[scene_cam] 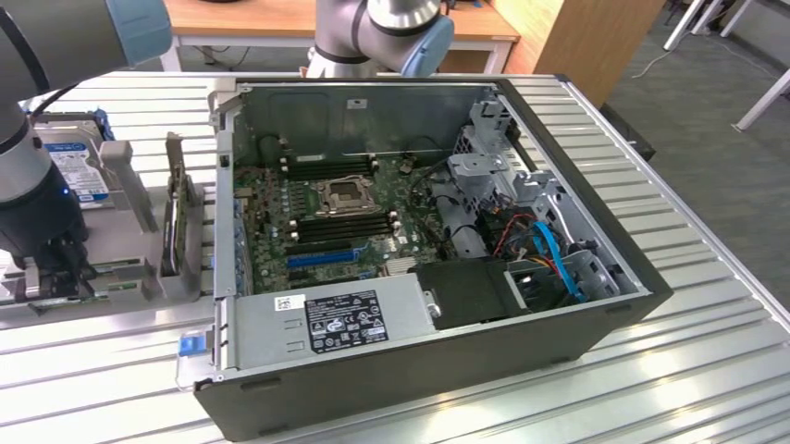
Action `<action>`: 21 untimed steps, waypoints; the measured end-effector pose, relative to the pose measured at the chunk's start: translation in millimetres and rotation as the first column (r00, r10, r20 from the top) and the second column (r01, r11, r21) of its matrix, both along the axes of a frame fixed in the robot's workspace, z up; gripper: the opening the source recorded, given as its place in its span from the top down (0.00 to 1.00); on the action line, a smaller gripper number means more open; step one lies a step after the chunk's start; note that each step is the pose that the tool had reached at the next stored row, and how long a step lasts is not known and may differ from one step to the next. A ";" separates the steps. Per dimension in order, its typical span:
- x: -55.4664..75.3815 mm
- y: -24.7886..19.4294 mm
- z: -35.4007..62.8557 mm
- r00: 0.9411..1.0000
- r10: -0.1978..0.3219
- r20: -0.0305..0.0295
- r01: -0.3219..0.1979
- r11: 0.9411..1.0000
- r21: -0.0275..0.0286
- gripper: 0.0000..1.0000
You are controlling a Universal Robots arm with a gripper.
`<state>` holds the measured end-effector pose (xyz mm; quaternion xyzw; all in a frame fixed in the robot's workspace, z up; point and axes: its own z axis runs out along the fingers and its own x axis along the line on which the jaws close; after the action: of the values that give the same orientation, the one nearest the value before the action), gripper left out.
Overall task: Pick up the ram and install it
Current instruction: 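Pick up the ram and move it above insertion slot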
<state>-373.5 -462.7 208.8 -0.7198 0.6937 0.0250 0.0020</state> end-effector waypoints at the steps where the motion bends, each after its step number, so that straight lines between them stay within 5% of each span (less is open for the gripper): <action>1: 1.1 0.0 0.0 1.000 0.000 0.000 0.000 1.000 0.000 0.71; 21: 2.9 0.0 -5.6 1.000 0.000 -0.001 0.000 1.000 0.000 0.71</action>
<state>-370.6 -462.7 203.2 -0.7198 0.6937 0.0252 0.0018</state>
